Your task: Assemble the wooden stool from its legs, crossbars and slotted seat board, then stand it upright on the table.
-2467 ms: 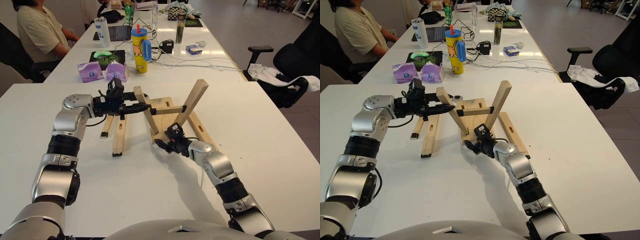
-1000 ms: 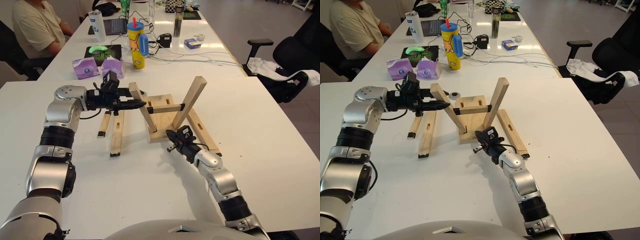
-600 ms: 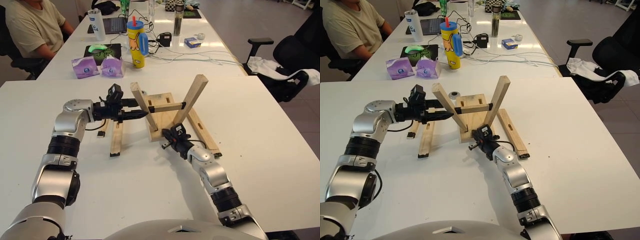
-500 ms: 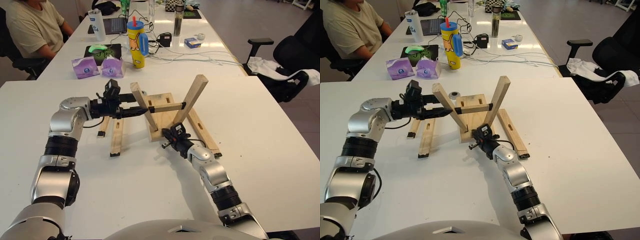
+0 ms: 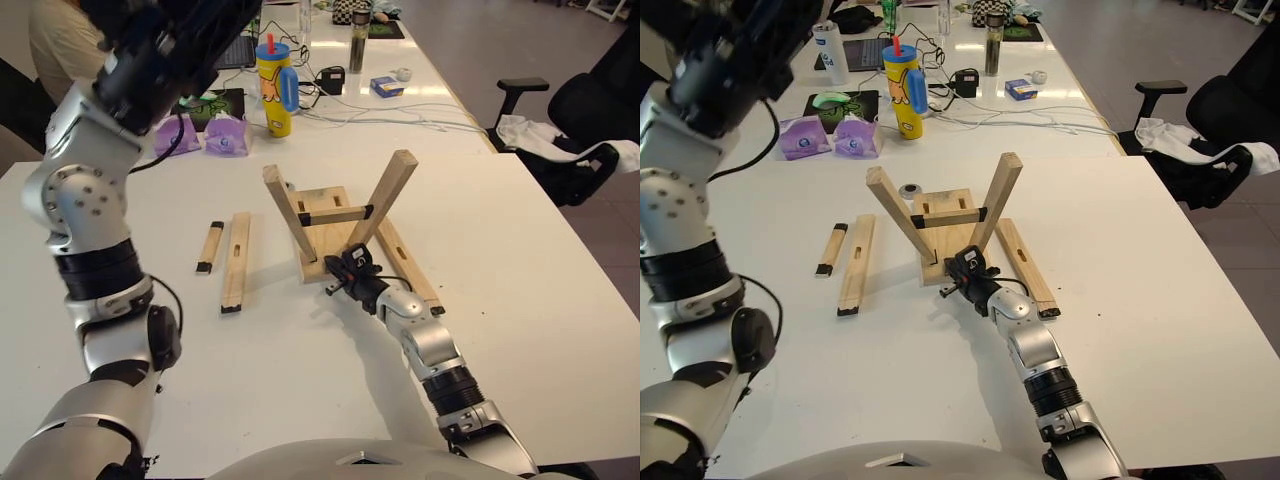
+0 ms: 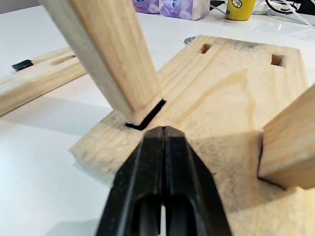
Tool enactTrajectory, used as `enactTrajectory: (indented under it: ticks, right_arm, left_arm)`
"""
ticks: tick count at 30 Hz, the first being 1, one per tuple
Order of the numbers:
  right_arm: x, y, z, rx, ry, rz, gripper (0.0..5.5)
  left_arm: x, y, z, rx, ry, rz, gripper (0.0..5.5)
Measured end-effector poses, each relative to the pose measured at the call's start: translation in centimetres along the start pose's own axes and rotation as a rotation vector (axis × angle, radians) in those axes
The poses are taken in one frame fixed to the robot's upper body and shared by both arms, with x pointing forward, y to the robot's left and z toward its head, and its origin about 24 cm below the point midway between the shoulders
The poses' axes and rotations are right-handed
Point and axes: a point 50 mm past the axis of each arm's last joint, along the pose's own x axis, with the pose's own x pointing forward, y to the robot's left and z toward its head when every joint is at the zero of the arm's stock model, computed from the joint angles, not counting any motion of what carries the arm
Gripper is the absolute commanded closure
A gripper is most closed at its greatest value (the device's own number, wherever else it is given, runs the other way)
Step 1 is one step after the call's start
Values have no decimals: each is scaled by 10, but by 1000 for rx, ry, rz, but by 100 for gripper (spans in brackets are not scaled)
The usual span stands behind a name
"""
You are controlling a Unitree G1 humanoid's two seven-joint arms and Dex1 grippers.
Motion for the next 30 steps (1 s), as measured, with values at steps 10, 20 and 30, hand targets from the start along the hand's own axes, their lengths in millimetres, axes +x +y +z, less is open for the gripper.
enactTrajectory:
  ticks: [10, 20, 30]
  right_arm:
    - [5, 1, -4, -24, 27, -4, 550]
    - [8, -2, 0, -38, -1, -16, 550]
    - [9, -2, 3, -35, -25, -28, 550]
  left_arm:
    - [-18, -6, -101, 51, 303, 206, 253]
    - [35, -16, 73, 164, -338, 161, 253]
    - [1, -23, -114, 2, 258, 346, 253]
